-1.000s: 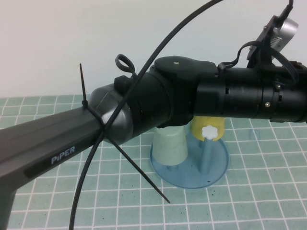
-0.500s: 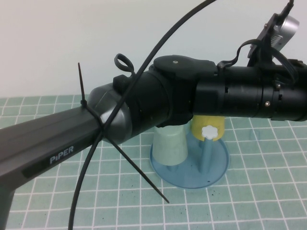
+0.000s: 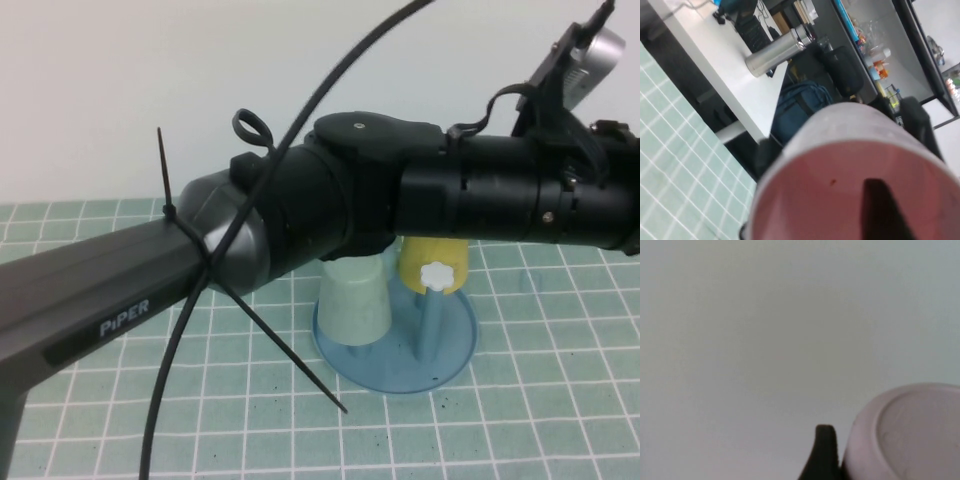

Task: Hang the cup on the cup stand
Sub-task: Adjust the cup with two arms, then place the cup on the cup holder

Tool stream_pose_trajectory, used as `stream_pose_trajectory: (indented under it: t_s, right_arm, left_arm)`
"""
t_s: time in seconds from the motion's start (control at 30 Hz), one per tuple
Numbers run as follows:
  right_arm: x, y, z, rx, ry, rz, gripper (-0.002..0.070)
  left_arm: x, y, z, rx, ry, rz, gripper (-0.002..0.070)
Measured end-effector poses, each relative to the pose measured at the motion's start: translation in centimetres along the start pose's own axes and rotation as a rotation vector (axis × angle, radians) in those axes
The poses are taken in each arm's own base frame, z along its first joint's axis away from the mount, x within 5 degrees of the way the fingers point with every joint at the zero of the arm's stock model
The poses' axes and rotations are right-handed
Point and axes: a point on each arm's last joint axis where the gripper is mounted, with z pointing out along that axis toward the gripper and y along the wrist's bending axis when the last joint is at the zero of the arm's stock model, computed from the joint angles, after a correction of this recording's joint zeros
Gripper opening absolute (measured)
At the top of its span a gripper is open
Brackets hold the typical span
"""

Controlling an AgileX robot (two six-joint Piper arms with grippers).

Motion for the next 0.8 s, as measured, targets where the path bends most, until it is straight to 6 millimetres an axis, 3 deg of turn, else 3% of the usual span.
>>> stream_pose_trajectory:
  t_s: [0.1, 0.23, 0.33, 0.47, 0.53, 0.67, 0.8]
  right_arm:
    - [0.0, 0.2, 0.0, -0.017, -0.002, -0.012, 0.0592]
    - [0.0, 0.2, 0.0, -0.026, -0.005, -0.038, 0.0591]
    - [0.0, 0.2, 0.0, -0.027, -0.007, -0.076, 0.0591]
    - [0.0, 0.2, 0.0, -0.027, -0.007, -0.125, 0.0591]
    - [0.0, 0.3, 0.0, -0.027, -0.006, -0.155, 0.0590]
    - [0.2, 0.1, 0.2, -0.023, 0.017, -0.214, 0.0590]
    - [1.1, 0.3, 1.1, -0.042, 0.086, -0.332, 0.0590]
  left_arm:
    - [-0.5, 0.1, -0.5, 0.010, 0.003, 0.064, 0.0455]
    - [-2.0, 0.5, -2.4, 0.029, 0.008, 0.142, 0.0413]
    - [-3.1, 1.0, -4.3, 0.042, 0.041, 0.158, 0.0298]
    - [-4.1, 1.3, -6.4, 0.041, 0.073, 0.168, 0.0017]
    - [-4.1, 1.1, -7.0, 0.002, 0.093, 0.214, 0.0001]
    - [-3.8, -1.1, -8.2, -0.136, 0.119, 0.371, 0.0001]
    - [-3.3, -5.5, -10.6, -0.346, 0.102, 0.588, 0.0001]
